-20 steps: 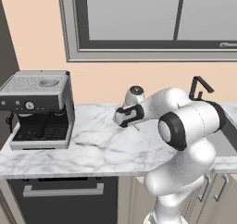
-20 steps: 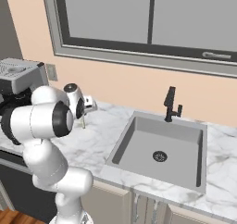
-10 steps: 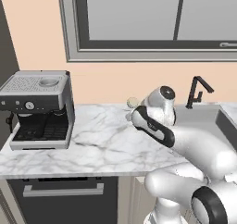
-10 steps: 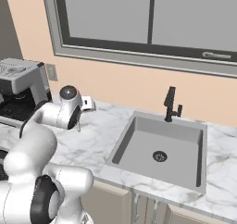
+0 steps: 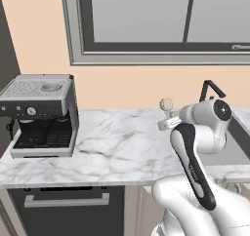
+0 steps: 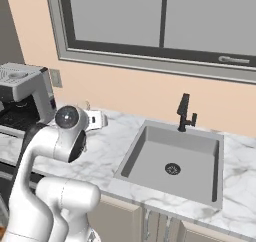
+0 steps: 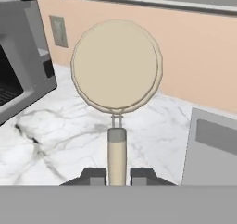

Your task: Grab the spray bottle from the cabinet, then place it next to the cutting board for sanitizing. Then grab the dish brush from the countertop next to the sink and place it next to the cutting board.

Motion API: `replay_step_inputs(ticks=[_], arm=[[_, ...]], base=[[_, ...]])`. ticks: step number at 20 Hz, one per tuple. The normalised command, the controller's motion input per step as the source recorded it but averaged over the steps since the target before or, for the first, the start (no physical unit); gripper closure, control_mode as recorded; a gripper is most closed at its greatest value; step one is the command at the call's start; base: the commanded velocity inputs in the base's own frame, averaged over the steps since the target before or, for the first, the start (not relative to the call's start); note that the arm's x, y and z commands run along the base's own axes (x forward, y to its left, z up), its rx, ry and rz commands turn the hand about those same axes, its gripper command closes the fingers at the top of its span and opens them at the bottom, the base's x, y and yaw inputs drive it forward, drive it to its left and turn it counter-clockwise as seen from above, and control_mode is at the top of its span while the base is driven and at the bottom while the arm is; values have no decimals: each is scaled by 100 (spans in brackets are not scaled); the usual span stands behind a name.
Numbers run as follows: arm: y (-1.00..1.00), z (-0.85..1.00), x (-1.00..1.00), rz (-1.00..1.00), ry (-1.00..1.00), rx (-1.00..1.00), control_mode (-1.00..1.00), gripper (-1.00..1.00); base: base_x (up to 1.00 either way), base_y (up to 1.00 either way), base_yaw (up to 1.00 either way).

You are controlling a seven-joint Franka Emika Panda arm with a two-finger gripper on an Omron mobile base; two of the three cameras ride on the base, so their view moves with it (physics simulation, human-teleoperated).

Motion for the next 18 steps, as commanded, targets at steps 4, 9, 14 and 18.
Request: replay_step_inputs(ticks=[4,9,14,18], arm=[[-59,100,-100,-13,0,1,-100,100],[-12,100,-100,-13,-1,0,-100,100],[0,85,-94,-3,-19,0,-100,100],[0,13,-86,0,-40,1,-100,100]], base=[[0,0,0],[0,0,0],[0,0,0],[0,0,0]])
